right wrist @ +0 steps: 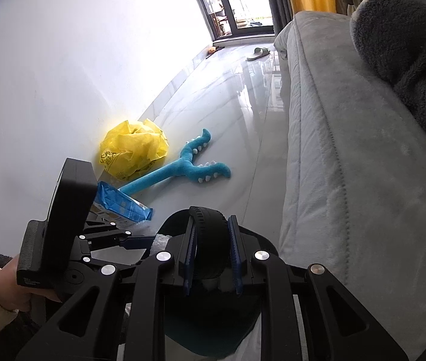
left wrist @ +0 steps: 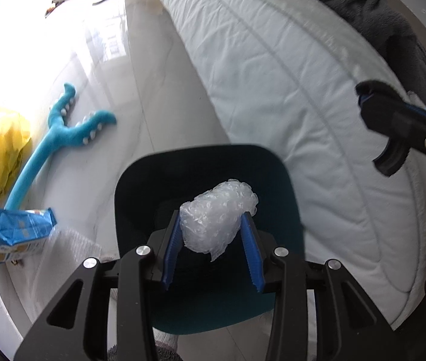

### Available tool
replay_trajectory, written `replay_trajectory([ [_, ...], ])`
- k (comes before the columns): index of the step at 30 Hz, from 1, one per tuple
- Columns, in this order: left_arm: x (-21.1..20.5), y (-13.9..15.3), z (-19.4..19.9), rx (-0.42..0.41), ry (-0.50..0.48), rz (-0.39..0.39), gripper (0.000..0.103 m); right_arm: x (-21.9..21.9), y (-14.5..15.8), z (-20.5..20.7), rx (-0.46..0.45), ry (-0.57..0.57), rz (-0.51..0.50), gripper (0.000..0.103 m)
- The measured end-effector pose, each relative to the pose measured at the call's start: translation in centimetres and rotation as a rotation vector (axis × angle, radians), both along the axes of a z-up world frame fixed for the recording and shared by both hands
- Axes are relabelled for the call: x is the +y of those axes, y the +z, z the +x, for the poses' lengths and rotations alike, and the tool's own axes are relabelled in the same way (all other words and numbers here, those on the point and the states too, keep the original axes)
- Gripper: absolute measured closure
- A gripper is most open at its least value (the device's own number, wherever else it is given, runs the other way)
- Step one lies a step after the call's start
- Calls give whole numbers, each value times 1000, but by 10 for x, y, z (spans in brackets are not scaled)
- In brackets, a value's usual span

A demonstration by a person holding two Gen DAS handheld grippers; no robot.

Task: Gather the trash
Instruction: 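Carry both items over the teal bin and open both tools to drop them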

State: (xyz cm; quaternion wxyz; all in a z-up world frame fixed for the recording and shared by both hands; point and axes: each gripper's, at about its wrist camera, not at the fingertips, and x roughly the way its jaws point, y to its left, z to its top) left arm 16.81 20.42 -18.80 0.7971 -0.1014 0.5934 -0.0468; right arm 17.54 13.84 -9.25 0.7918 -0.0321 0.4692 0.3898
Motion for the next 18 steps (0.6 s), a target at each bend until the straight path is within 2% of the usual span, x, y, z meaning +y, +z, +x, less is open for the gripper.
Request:
replay_trajectory([
  [8, 15, -28, -17, 117, -8, -1, 54, 26, -17, -2, 36, 33, -25, 82],
  [15, 30, -29, -29, 131, 5, -2, 38, 42, -34, -4, 70, 48, -49, 82],
  [18, 36, -24, -32, 114, 16, -1, 34, 49, -43, -5, 85, 52, -60, 82],
])
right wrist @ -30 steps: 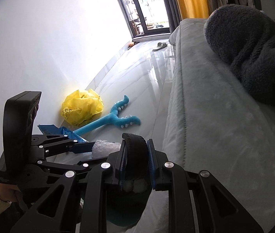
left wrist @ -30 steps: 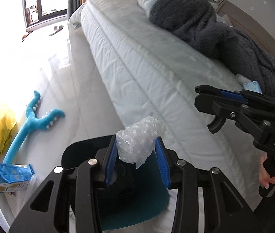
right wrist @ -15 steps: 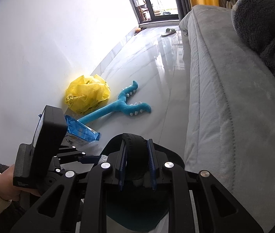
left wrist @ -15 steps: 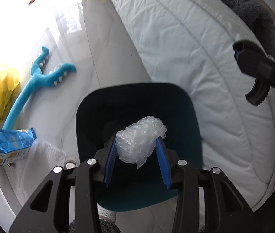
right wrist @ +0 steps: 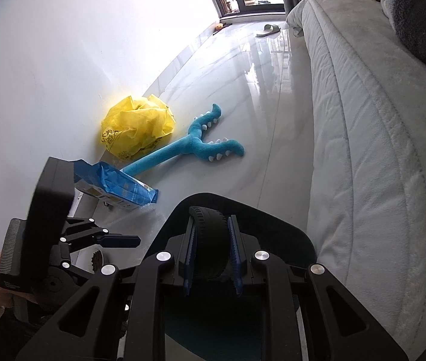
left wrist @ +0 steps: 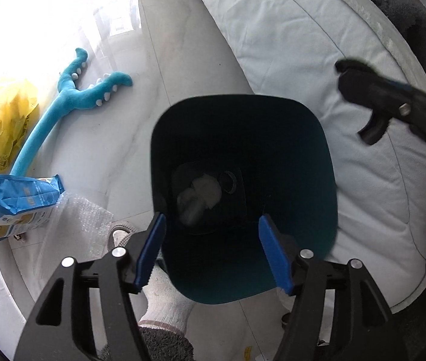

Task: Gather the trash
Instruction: 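Carry both items over the teal bin and open both tools to drop them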

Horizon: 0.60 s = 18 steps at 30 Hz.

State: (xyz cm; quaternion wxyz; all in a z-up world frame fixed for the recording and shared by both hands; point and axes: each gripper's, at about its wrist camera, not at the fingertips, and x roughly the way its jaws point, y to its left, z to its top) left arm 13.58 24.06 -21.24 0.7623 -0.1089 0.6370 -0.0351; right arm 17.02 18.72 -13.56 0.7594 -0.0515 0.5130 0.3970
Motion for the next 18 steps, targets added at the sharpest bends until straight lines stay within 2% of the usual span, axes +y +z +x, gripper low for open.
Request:
replay_trajectory([
  [6, 12, 19, -1, -84, 23, 1, 27, 9, -15, -2, 26, 14, -32, 82],
  [15, 31, 45, -2, -199, 82, 6, 26, 20, -40, -5, 72, 28, -79, 82],
  [18, 37, 59, -3, -263, 105, 9, 26, 24, -48, -7, 90, 43, -98, 82],
])
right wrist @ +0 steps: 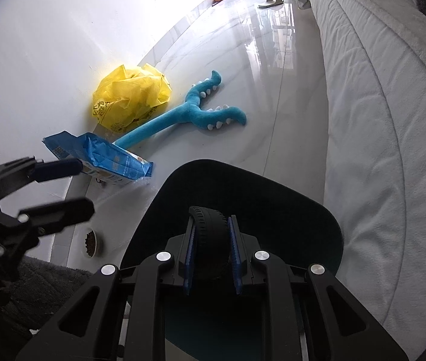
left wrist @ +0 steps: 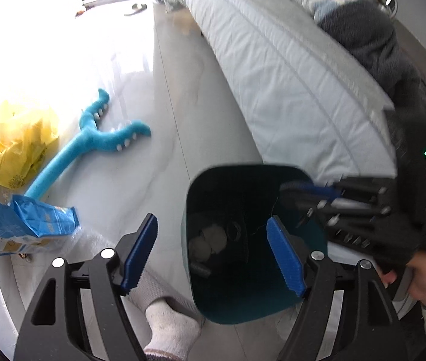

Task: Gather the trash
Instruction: 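Carry both items over the teal bin and open both tools to drop them, then move both tools back toward the wipes packs on the bed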

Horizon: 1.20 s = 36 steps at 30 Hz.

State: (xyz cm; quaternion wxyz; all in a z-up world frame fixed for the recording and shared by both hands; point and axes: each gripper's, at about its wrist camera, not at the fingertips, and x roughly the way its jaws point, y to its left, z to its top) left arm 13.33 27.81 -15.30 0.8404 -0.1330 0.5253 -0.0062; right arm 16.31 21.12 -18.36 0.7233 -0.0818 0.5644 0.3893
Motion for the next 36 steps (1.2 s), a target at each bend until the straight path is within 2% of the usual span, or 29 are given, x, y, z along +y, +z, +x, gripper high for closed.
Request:
replay_trajectory([
  [12, -1, 67, -4, -278, 17, 9, 36, 4, -11, -9, -2, 30, -61, 81],
  [16, -9, 87, -4, -363, 14, 36, 38, 4, -11, -16, 13, 49, -78, 80],
  [17, -11, 92, -4, -384, 13, 48, 38, 4, -11, -16, 16, 51, -81, 78],
  [19, -17, 100, -5, -423, 10, 79, 38, 3, -10, -18, 19, 56, -84, 63],
  [26, -27, 119, -4, -508, 48, 125, 37, -10, 6, -21, 12, 57, -58, 62],
  [29, -35, 127, -1, -542, 59, 139, 36, -19, 19, -20, 4, 52, -19, 57],
  [31, -40, 131, 0, -557, 62, 155, 35, -24, 28, -21, -1, 51, 16, 50],
  [36, -56, 144, 5, -587, 73, 154, 25, -42, 53, -22, -36, 52, 86, 44],
])
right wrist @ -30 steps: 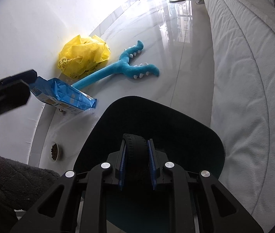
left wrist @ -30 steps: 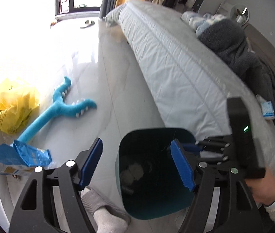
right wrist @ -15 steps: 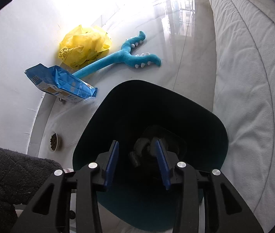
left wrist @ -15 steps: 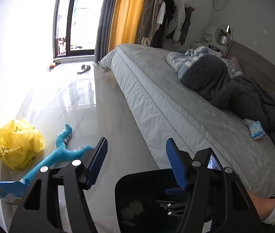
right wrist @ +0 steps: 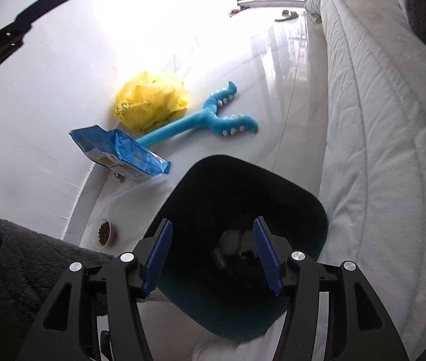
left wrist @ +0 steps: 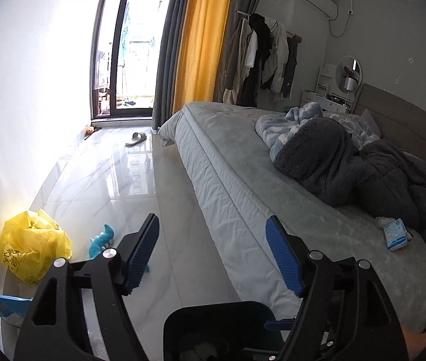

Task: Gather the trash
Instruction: 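Move both tools back toward the wipes packs on the bed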

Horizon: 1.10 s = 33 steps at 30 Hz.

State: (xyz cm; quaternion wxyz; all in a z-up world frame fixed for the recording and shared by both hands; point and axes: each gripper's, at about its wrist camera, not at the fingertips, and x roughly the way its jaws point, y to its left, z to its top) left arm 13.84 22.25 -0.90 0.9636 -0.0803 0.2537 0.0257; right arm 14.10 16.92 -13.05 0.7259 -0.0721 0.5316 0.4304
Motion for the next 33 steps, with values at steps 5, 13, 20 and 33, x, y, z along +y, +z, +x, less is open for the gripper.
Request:
replay_trajectory([
  [5, -22, 11, 7, -29, -7, 3, 15, -27, 29, 1, -44, -25, 78, 34],
  [13, -69, 20, 19, -72, -45, 45, 10, -78, 61, 11, -139, -104, 111, 28],
  [20, -112, 21, 30, -83, -90, 74, 8, -140, 77, 25, -208, -211, 116, 28],
  [33, -177, 18, 56, -59, -227, 2, 8, -233, 91, 39, -282, -373, 113, 26],
])
